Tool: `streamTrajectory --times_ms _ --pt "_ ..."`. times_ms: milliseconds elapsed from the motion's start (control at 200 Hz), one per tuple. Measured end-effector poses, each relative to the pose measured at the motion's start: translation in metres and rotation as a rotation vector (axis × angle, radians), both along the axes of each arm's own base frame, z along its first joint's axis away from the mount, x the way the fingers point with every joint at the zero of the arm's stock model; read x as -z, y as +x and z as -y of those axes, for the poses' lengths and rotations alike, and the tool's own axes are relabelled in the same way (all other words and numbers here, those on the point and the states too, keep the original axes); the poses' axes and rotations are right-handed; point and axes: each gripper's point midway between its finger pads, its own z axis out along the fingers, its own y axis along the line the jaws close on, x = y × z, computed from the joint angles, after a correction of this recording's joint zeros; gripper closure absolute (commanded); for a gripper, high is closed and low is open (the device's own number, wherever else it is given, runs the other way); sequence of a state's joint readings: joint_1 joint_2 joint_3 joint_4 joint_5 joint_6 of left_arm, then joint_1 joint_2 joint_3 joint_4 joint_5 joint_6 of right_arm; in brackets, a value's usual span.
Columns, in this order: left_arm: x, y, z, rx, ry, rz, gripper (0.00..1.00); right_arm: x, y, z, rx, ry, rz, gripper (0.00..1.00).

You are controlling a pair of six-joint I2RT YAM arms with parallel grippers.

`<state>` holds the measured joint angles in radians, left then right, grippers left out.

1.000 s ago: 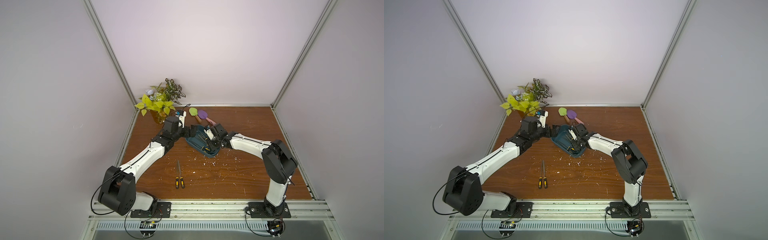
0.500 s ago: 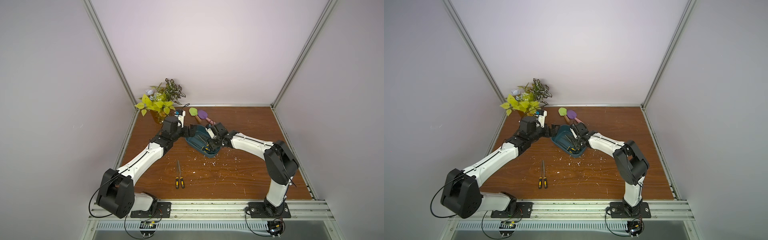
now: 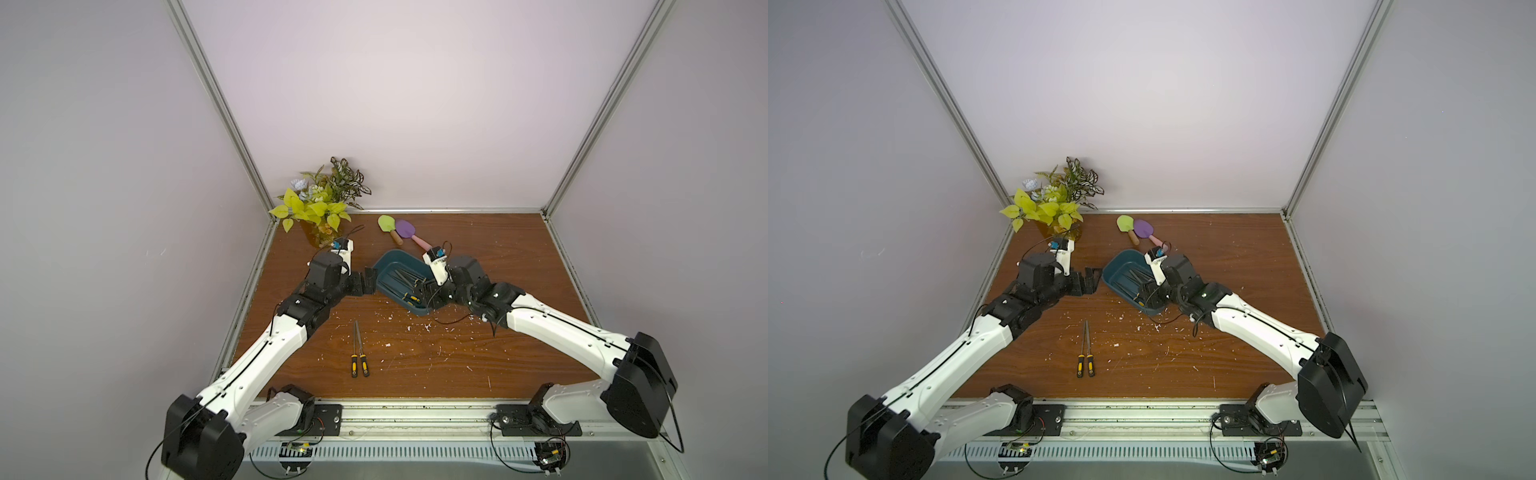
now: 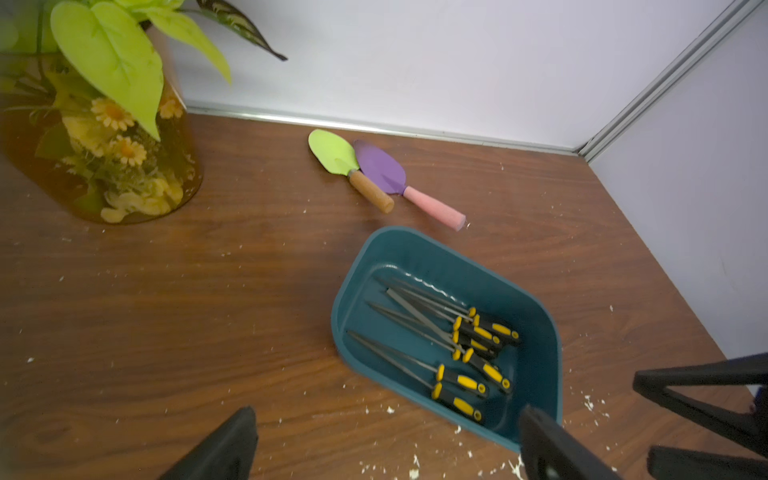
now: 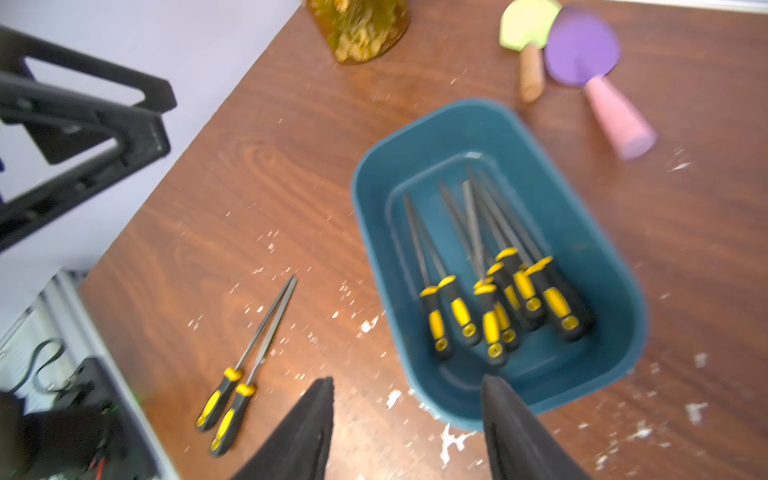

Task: Put the file tool into the storage box
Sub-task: Pick up the file tool from the center of the board.

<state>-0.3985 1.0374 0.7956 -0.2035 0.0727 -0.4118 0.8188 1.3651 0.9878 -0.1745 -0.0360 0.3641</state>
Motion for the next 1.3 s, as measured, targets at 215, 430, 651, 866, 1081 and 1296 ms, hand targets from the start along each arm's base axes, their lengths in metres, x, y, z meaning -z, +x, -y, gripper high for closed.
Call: streamTrajectory --times_ms 215,430,651,866,1081,1296 --pt "0.027 -0.022 -0.009 -0.002 0.022 -0.059 0.00 0.019 -0.047 -0.024 -0.077 -0.011 -0.056 0.39" --pt "0.044 -0.020 -0.029 -0.053 0.016 -0.111 0.00 0.022 -0.068 -0.043 -0.095 0.014 -0.062 0.40" --pt "0.041 -0.005 -0.067 -0.159 -0.051 -0.110 0.00 0.042 -0.083 -0.057 -0.077 -0.010 -0.083 0.41" --pt "0.049 -0.004 -0.069 -0.157 -0.068 -0.140 0.00 0.067 -0.114 -0.082 -0.092 -0.037 -0.087 0.43" --pt "0.043 -0.006 -0.067 -0.149 -0.081 -0.119 0.00 0.103 -0.142 -0.102 -0.125 -0.084 -0.112 0.45" --pt "0.043 -0.006 -0.065 -0.140 -0.088 -0.118 0.00 0.134 -0.155 -0.111 -0.138 -0.153 -0.133 0.47"
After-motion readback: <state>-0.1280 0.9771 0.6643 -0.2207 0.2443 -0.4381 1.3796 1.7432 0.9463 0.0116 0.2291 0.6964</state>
